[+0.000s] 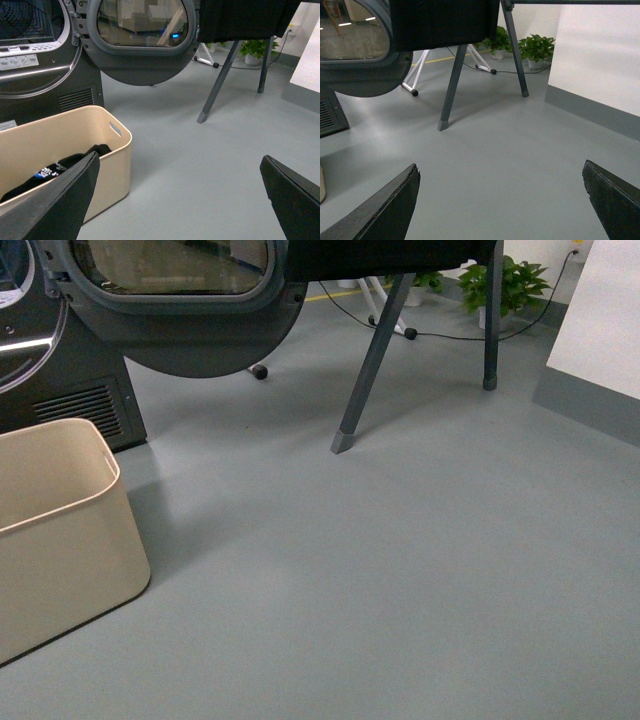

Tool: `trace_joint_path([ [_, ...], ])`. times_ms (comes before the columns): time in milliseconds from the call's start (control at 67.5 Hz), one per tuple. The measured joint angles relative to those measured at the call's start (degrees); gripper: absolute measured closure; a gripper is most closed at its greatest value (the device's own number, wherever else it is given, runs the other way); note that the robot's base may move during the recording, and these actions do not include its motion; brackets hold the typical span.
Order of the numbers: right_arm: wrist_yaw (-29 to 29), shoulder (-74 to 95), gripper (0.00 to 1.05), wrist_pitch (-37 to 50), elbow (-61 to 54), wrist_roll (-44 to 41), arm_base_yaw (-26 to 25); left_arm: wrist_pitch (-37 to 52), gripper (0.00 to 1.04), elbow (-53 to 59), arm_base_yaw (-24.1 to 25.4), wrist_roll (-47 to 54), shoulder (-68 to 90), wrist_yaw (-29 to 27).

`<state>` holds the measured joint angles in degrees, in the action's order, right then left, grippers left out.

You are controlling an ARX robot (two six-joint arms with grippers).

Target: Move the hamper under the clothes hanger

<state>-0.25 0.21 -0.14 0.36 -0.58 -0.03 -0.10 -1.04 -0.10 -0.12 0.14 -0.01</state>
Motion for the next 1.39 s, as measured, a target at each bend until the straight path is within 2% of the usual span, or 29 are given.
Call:
trace_joint_path([
  [1393,0.22,0.00,0.08,-0.04,-0.02,0.02,0.00,0.02,0.07,0.00,0.00,0.00,-0.02,0.02],
])
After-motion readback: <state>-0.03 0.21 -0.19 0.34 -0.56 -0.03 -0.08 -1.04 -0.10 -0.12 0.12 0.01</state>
